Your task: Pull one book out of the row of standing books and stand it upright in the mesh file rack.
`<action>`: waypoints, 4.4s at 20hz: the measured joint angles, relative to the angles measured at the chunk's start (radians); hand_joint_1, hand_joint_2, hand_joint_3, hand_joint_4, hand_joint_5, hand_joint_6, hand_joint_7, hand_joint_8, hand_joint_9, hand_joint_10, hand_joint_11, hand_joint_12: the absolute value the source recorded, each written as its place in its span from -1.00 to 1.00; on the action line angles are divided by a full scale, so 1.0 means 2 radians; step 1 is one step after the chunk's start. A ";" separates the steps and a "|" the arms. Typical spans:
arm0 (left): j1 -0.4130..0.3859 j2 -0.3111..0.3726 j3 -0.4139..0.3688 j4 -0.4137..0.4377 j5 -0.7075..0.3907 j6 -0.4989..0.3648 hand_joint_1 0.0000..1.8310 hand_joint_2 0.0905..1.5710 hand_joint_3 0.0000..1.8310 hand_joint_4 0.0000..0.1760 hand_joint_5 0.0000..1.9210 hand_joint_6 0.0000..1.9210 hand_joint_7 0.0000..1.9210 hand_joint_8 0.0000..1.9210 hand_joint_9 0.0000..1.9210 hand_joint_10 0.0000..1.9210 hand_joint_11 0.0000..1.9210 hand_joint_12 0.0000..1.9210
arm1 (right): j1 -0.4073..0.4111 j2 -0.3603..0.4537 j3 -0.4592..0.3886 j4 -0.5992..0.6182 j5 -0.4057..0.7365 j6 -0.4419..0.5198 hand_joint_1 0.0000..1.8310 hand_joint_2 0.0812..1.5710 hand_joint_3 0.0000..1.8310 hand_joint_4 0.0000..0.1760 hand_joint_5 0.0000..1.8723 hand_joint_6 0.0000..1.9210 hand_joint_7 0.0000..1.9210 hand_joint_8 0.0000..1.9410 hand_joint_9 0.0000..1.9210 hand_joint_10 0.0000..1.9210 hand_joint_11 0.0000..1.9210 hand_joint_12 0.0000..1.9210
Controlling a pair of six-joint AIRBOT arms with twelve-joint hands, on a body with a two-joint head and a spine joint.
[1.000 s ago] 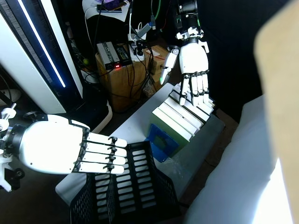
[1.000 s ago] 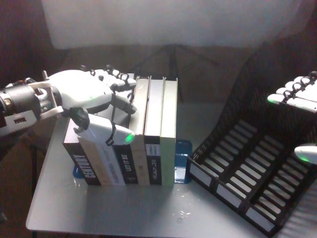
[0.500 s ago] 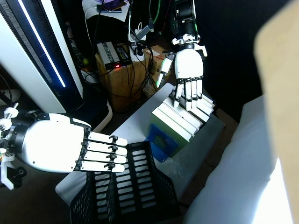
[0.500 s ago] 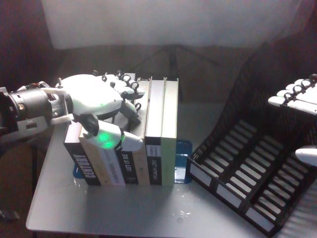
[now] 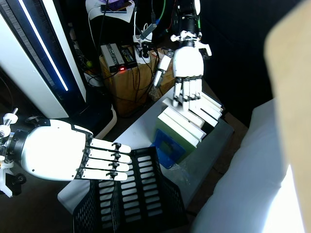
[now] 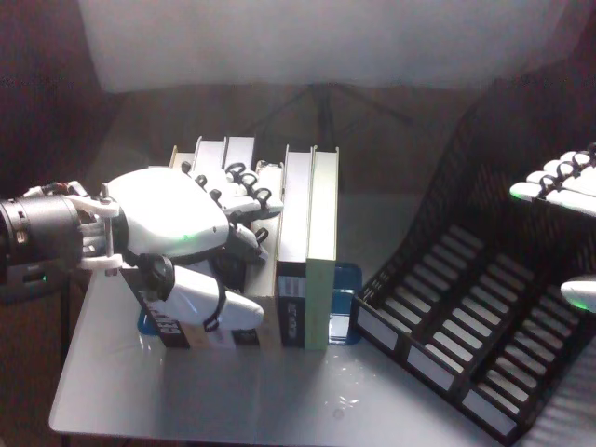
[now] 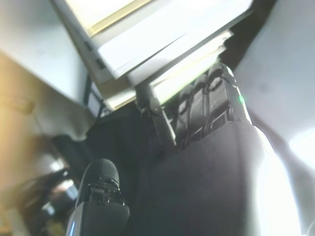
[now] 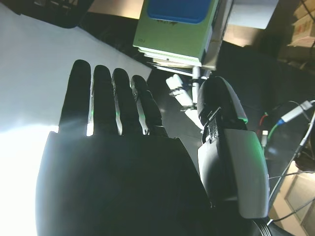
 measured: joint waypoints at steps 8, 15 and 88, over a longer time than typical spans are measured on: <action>0.030 0.016 -0.031 0.041 -0.039 -0.045 -1.00 0.49 -1.00 -1.00 -0.19 -0.94 -1.00 -1.00 -1.00 -1.00 -1.00 -1.00 | -0.005 0.000 -0.001 0.009 0.004 0.000 -0.64 0.69 -1.00 -1.00 -1.00 -1.00 -1.00 -1.00 -1.00 -1.00 -1.00 -1.00; 0.058 0.030 -0.049 0.040 -0.056 -0.053 -1.00 0.53 -0.99 -1.00 -0.20 -0.95 -0.92 -0.97 -1.00 -1.00 -1.00 -1.00 | -0.011 0.000 -0.002 0.016 0.003 0.002 -0.64 0.69 -1.00 -1.00 -1.00 -1.00 -1.00 -1.00 -1.00 -1.00 -1.00 -1.00; 0.352 0.115 -0.069 -0.713 -0.361 0.142 -0.30 0.49 -1.00 -0.86 -0.99 -1.00 -1.00 -1.00 -1.00 -1.00 -1.00 -1.00 | 0.264 -0.300 0.103 -0.703 -0.217 0.285 0.04 0.22 -1.00 -1.00 -1.00 -1.00 -1.00 -1.00 -1.00 -1.00 -1.00 -1.00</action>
